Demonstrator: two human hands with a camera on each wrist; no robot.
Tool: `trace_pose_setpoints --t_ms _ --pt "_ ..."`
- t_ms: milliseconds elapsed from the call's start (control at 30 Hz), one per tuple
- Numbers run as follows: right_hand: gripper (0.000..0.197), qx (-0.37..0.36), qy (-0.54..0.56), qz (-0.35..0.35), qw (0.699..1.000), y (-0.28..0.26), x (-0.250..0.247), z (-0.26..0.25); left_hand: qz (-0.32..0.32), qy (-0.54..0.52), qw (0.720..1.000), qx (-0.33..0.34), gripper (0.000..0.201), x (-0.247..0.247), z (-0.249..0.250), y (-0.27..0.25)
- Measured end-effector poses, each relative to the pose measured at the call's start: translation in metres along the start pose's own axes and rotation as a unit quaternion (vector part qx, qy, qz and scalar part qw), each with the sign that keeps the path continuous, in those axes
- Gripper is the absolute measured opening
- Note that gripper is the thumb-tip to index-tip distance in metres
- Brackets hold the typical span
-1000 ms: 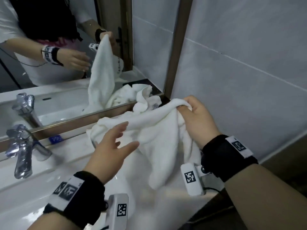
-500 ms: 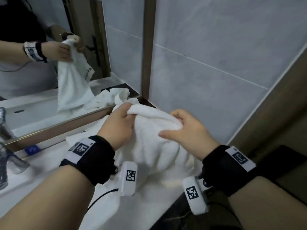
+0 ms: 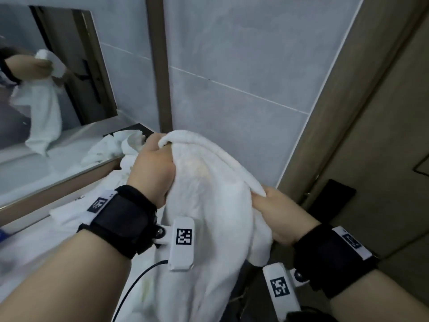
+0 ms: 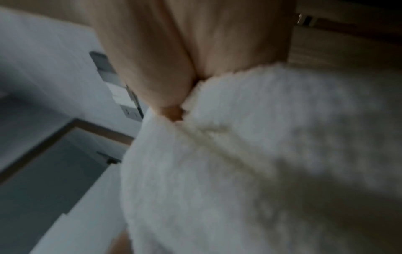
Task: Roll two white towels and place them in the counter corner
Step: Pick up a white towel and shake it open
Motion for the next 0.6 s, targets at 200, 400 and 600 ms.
trace_pose_setpoints --t_ms 200,400,600 --pt "0.024 -0.025 0.145 -0.009 0.989 -0.038 -0.032 -0.027 -0.043 -0.035 0.998 0.004 0.048 0.053 -0.016 -0.030" --pt "0.022 -0.078 0.275 0.012 0.958 -0.066 -0.059 -0.051 -0.195 -0.038 0.980 0.015 0.050 0.110 -0.011 -0.074" --pt "0.033 -0.111 0.318 0.018 0.941 -0.091 -0.076 -0.059 -0.294 -0.071 0.953 0.010 0.034 0.138 0.010 -0.113"
Point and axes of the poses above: each hand's wrist, its own y-axis towards the middle knuckle, its own x-axis out of the palm, z = x × y, the point moved 6 cm from there along y, towards the middle knuckle, and after that the axes turned 8 degrees about x, right-handed, at the moved point
